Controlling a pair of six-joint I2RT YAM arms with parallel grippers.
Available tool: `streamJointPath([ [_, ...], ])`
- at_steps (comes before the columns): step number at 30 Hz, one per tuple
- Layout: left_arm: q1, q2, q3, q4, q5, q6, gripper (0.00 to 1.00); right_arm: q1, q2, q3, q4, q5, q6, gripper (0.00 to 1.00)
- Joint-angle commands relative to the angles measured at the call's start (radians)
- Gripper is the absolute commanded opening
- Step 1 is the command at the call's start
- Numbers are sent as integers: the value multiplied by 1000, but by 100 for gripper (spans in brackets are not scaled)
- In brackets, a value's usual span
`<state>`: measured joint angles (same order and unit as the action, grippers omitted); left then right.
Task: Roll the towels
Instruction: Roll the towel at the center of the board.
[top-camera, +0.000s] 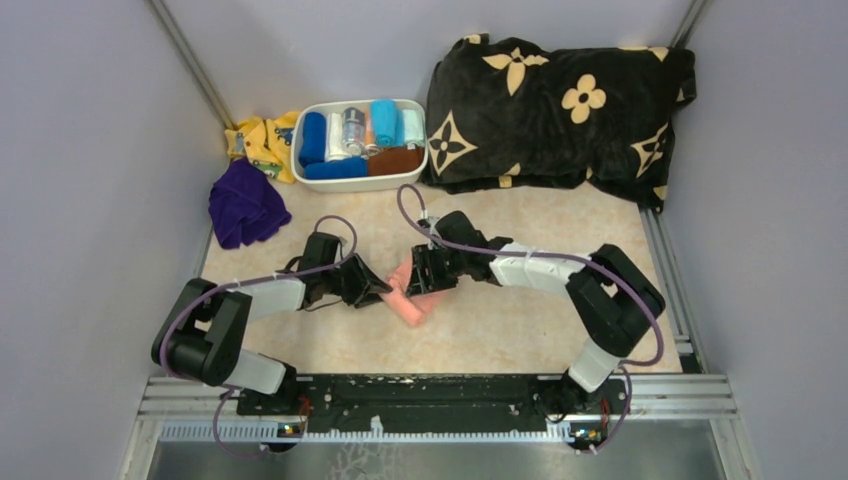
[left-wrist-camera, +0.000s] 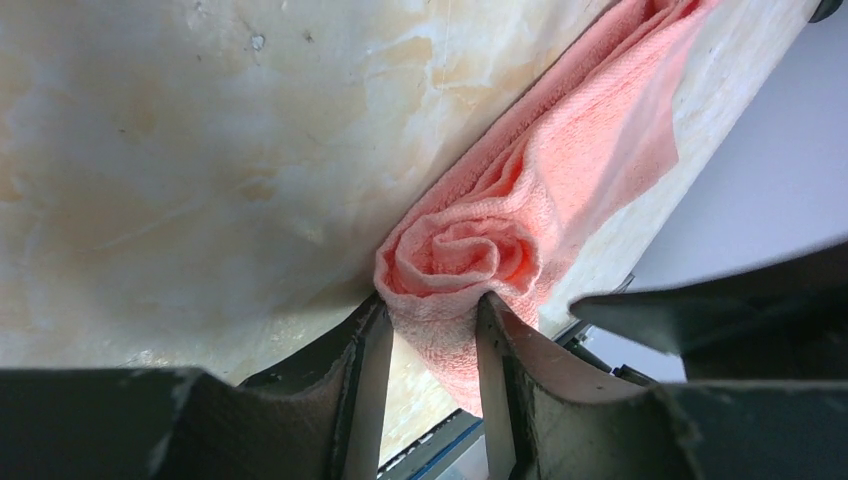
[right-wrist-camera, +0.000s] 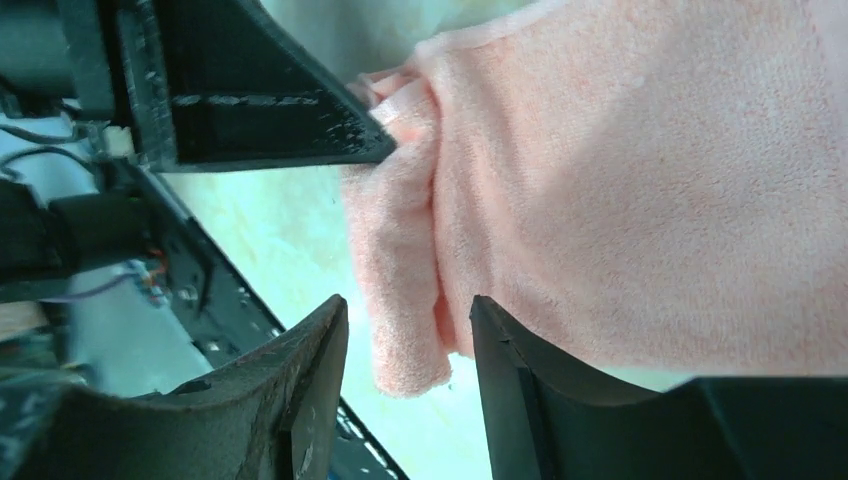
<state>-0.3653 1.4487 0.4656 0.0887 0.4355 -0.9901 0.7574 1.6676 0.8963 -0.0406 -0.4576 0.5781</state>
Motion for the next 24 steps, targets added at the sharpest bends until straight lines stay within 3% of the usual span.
streamJointPath([
  [1, -7, 43, -22, -95, -112, 32, 42, 134, -115, 135, -311, 362, -196, 49],
  [6, -6, 36, -21, -107, -117, 32, 42, 334, -93, 241, -405, 625, -289, 48],
  [11, -4, 34, -22, -110, -118, 31, 42, 476, 50, 321, -445, 824, -323, 48],
  [19, -4, 17, -23, -120, -127, 29, 42, 577, 195, 361, -475, 1097, -313, 48],
  [24, -2, 11, -25, -127, -134, 33, 42, 601, 192, 374, -485, 1109, -345, 49],
])
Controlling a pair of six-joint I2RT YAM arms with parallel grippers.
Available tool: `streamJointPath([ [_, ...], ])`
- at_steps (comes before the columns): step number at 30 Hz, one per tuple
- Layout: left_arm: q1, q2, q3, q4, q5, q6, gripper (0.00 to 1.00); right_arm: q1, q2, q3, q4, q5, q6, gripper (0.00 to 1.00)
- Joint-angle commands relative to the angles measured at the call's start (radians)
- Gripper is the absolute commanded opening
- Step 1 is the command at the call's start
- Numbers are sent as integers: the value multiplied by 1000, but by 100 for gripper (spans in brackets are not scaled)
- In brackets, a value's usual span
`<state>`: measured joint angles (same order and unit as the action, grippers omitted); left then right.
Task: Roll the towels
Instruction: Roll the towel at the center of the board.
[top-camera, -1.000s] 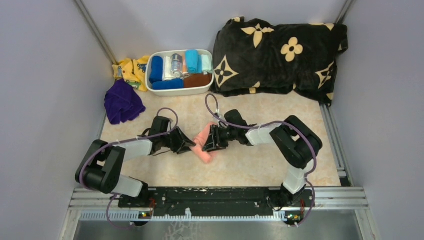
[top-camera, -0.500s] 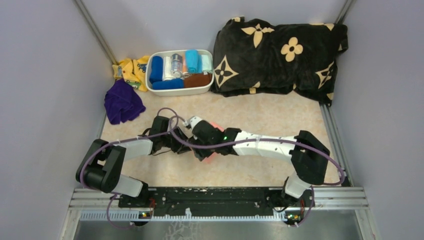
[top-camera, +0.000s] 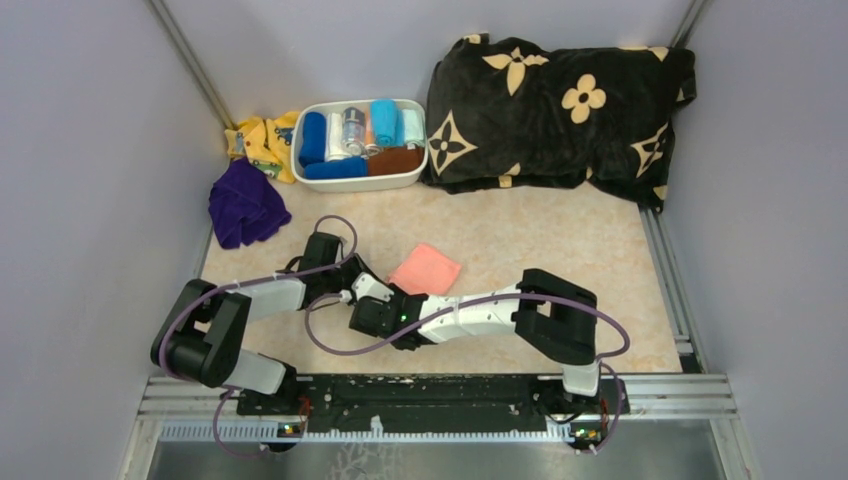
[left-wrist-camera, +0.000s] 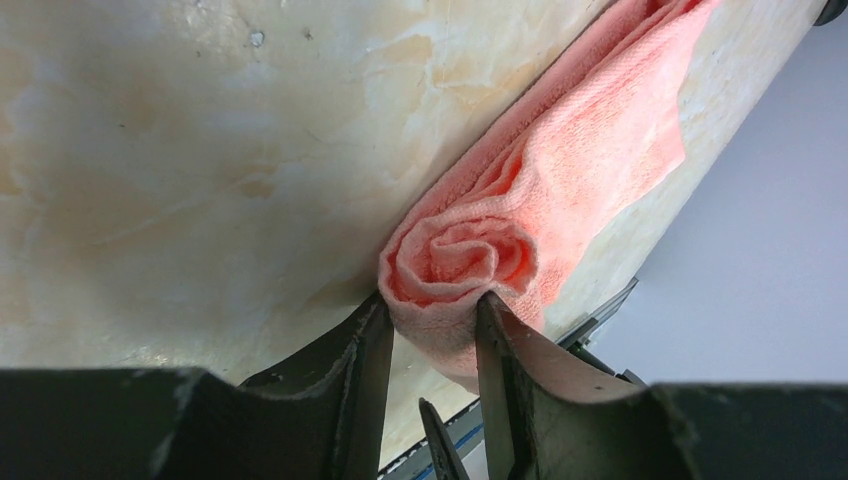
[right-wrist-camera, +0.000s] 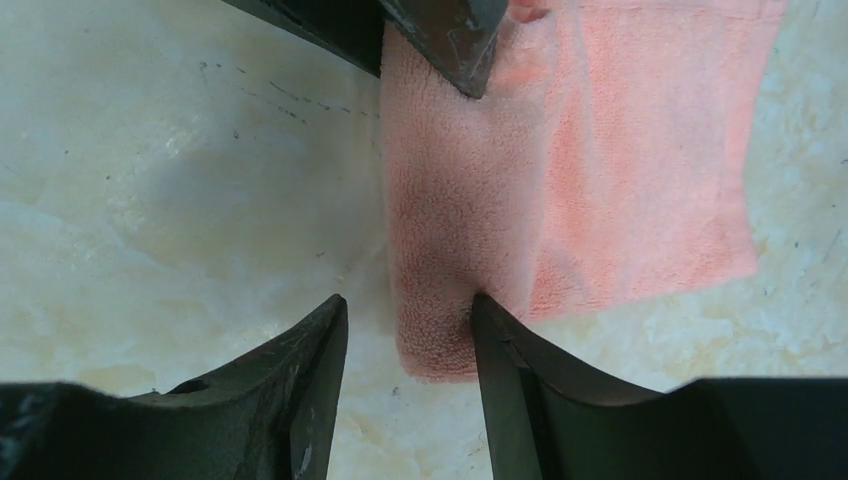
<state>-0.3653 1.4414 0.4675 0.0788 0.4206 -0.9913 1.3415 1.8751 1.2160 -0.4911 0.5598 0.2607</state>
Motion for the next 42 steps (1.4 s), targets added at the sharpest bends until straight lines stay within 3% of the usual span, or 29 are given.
streamJointPath([
  [1, -3, 19, -27, -118, -120, 34, 42, 20, -22, 57, -37, 91, -32, 49],
  [7, -3, 14, -29, -120, -121, 31, 42, 23, -72, 51, -40, 101, -54, 50],
  [19, -3, 10, -35, -123, -120, 17, 43, 24, 60, 35, -29, 41, -54, 50],
  [22, -2, 8, -36, -123, -120, 15, 43, 24, 82, 27, -12, 17, -64, 47],
  [26, -3, 3, -37, -126, -120, 12, 43, 23, 72, 11, 24, -24, -90, 36],
  [30, -2, -26, -40, -142, -130, 7, 47, -17, 13, -34, 101, -206, -137, 22],
  [35, 19, -110, -39, -185, -136, -4, 62, -141, -46, -112, 197, -594, -135, 1],
  [42, 56, -288, -43, -289, -160, -1, 72, -349, -60, -218, 412, -1090, -29, 0],
])
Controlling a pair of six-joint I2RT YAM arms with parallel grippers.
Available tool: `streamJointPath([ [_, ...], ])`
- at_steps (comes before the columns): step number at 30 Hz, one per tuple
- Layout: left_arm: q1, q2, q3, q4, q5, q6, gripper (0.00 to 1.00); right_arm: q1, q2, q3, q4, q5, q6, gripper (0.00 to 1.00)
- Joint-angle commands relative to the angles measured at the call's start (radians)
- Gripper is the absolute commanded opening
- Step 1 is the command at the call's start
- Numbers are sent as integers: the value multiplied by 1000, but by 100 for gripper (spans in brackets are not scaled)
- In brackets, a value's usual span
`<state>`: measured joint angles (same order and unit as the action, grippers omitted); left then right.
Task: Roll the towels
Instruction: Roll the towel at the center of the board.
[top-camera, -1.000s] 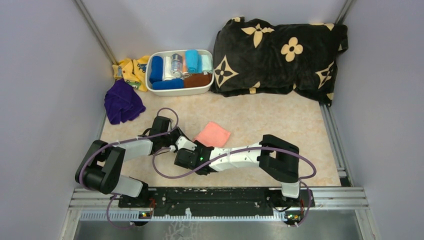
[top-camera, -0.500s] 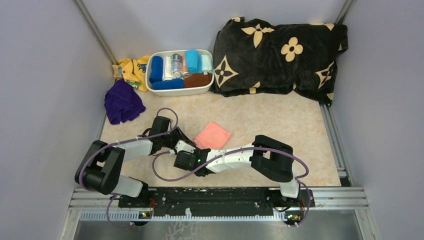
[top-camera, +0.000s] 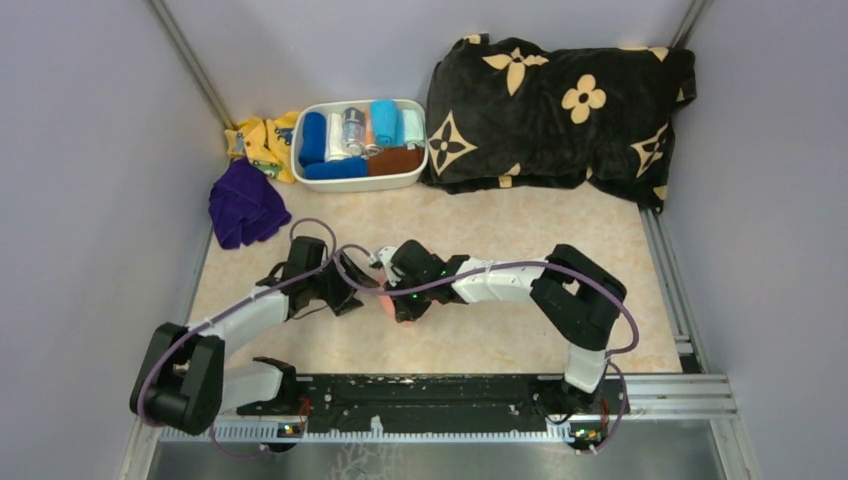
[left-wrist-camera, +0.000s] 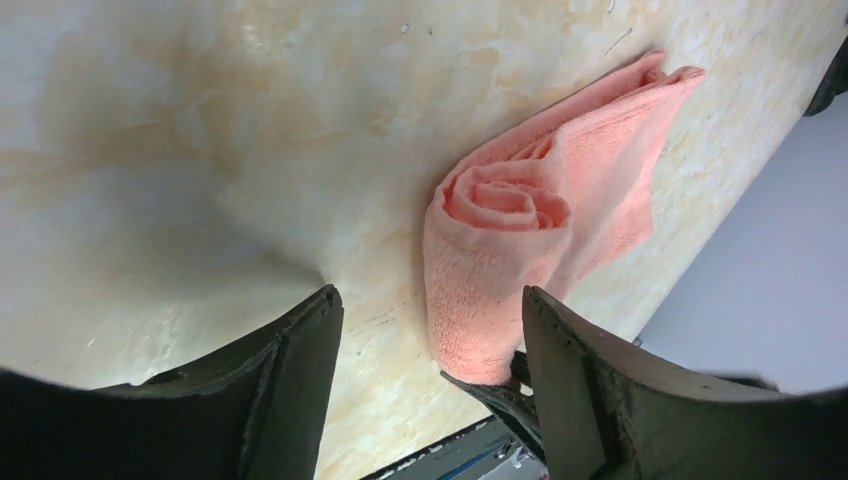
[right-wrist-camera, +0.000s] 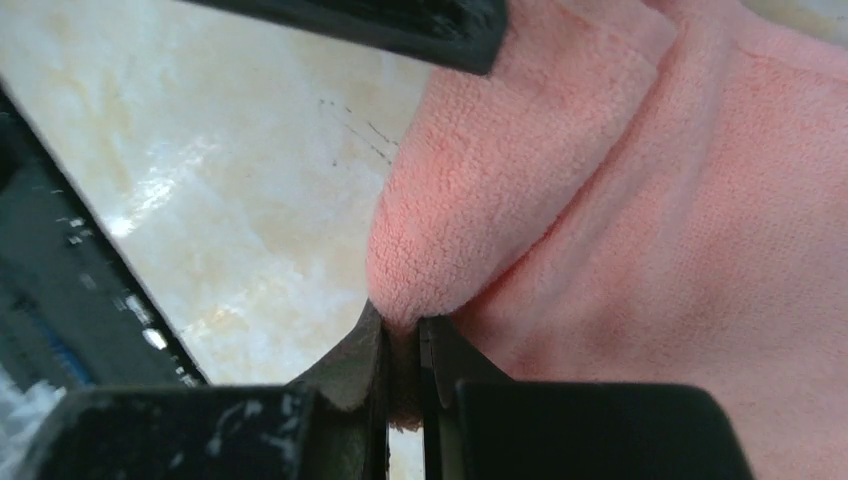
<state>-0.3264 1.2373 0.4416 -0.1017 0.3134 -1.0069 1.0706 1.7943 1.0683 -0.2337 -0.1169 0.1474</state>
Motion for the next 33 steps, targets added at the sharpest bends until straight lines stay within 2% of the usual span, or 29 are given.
streamJointPath([
  [1, 20, -110, -21, -119, -55, 10, 73, -105, 26, -95, 211, -476, 114, 0],
  [5, 27, -191, -49, -117, -31, -13, 75, -222, 69, -187, 479, -706, 287, 0],
  [9, 26, -210, -72, -58, 34, -35, 76, -294, 130, -265, 728, -833, 481, 0],
  [14, 26, -145, -79, 44, 123, -47, 75, -361, 218, -359, 1074, -908, 755, 0],
  [17, 21, -74, -83, 139, 173, -60, 73, -380, 282, -382, 1193, -919, 874, 0],
  [24, -35, 94, -33, 257, 160, -58, 67, -384, 303, -381, 1140, -883, 862, 0],
  [29, -67, 209, -1, 257, 127, -48, 50, -385, 231, -382, 966, -808, 769, 12],
  [33, -68, 233, 0, 206, 76, -51, 39, -381, 109, -354, 695, -710, 613, 26],
])
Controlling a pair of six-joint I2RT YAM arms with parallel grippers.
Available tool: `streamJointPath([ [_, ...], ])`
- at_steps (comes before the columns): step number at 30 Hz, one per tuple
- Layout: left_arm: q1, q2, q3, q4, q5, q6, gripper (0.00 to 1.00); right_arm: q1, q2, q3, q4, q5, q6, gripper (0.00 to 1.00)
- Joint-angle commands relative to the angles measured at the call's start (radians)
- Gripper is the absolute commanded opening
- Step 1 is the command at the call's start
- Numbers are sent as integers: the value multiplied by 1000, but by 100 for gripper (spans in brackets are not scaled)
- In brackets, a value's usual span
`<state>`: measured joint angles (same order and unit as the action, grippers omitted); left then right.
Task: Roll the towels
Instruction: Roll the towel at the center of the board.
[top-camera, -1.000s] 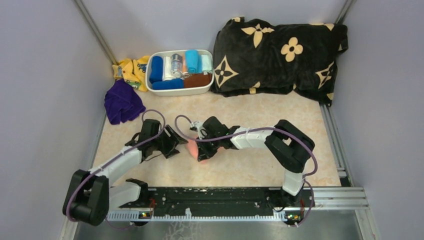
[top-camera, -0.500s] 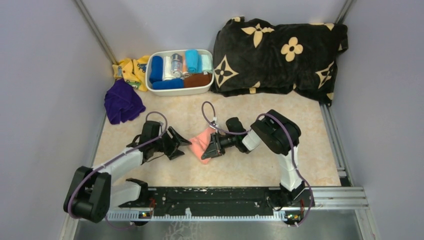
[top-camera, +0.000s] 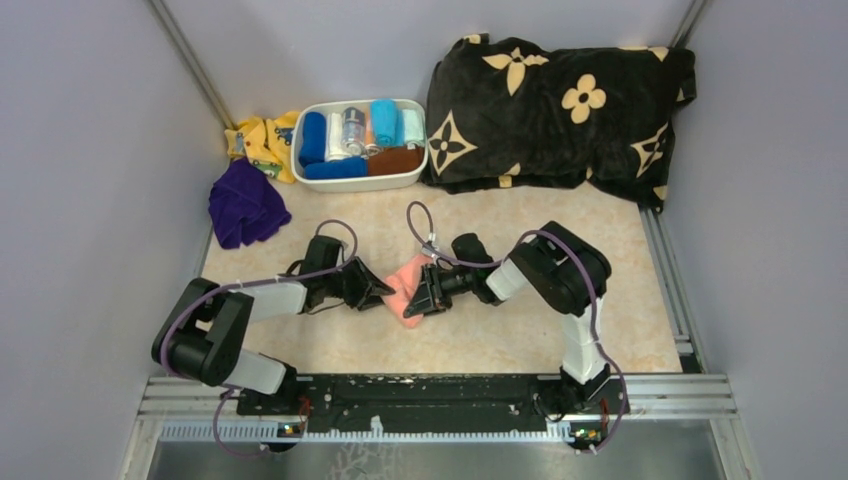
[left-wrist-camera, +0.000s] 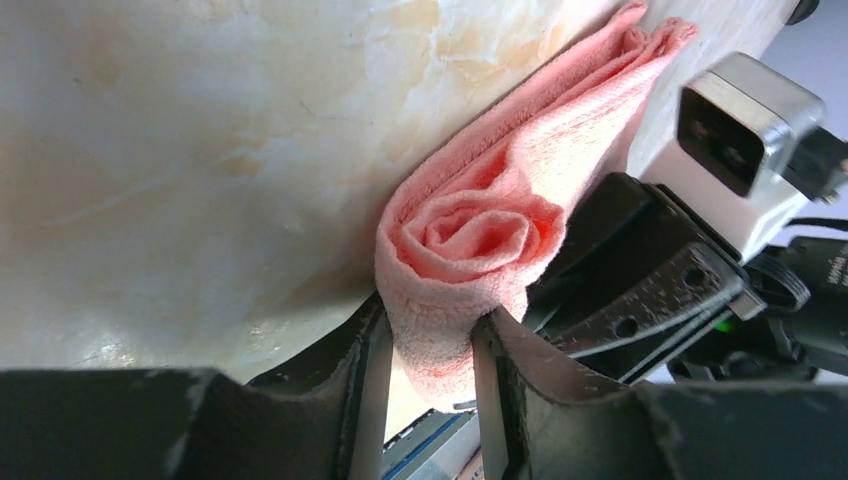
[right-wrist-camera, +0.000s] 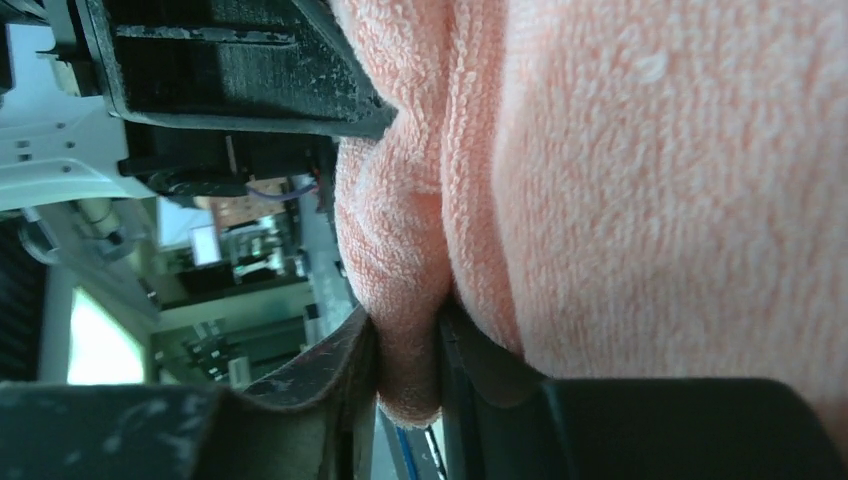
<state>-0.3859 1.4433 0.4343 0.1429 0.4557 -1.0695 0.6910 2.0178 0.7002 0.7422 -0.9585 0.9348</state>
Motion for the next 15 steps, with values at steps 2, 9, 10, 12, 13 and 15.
streamJointPath([
  [2, -9, 26, 9, -68, -89, 18, 37, 8, -185, 37, -440, 215, -255, 32],
  [9, -9, 24, 20, -125, -121, 26, 35, 136, -430, 181, -923, 695, -487, 51],
  [10, -9, 24, 22, -128, -121, 27, 35, 166, -448, 204, -977, 772, -509, 52],
  [12, -9, 28, 25, -132, -117, 28, 35, 228, -476, 240, -1028, 909, -546, 53],
  [13, -9, 31, 26, -132, -112, 26, 35, 264, -484, 259, -1046, 977, -565, 53],
  [15, -9, 32, 25, -132, -105, 22, 35, 338, -485, 297, -1075, 1101, -606, 53],
])
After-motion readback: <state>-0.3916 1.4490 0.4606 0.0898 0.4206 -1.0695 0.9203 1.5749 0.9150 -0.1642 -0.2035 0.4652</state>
